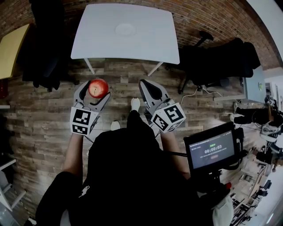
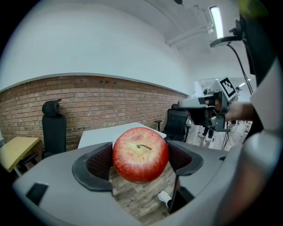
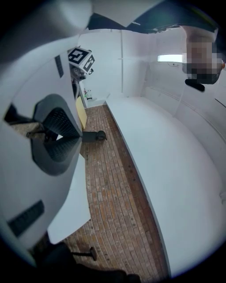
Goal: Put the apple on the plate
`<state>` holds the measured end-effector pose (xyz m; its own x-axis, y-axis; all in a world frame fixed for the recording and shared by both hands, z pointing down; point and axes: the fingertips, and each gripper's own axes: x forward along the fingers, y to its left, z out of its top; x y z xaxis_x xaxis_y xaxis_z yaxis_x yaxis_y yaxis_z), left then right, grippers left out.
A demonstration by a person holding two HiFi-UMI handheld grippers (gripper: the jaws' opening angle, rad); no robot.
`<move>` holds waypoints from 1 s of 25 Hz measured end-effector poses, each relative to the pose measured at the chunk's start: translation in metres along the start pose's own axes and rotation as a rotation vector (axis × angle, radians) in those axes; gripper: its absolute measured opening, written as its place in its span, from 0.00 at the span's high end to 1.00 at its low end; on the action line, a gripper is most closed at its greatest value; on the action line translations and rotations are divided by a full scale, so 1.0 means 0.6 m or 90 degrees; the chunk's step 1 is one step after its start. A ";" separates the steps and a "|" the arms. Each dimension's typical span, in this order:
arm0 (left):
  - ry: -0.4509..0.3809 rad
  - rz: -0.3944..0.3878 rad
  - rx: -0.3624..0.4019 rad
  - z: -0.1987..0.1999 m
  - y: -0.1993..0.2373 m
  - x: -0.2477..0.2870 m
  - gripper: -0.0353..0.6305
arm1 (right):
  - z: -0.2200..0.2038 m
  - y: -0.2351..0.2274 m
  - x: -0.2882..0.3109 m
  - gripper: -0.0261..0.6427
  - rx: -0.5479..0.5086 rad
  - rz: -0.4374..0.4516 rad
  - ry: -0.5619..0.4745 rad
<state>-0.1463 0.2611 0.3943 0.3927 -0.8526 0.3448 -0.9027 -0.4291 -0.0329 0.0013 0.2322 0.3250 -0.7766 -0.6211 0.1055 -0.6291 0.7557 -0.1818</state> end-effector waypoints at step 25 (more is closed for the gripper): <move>0.022 0.018 0.010 0.070 0.031 0.198 0.36 | 0.024 -0.208 0.086 0.96 0.020 0.023 0.006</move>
<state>-0.1091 0.1390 0.3954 0.3600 -0.8539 0.3759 -0.9104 -0.4096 -0.0586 0.0400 0.1027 0.3392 -0.7995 -0.5911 0.1072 -0.5990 0.7709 -0.2167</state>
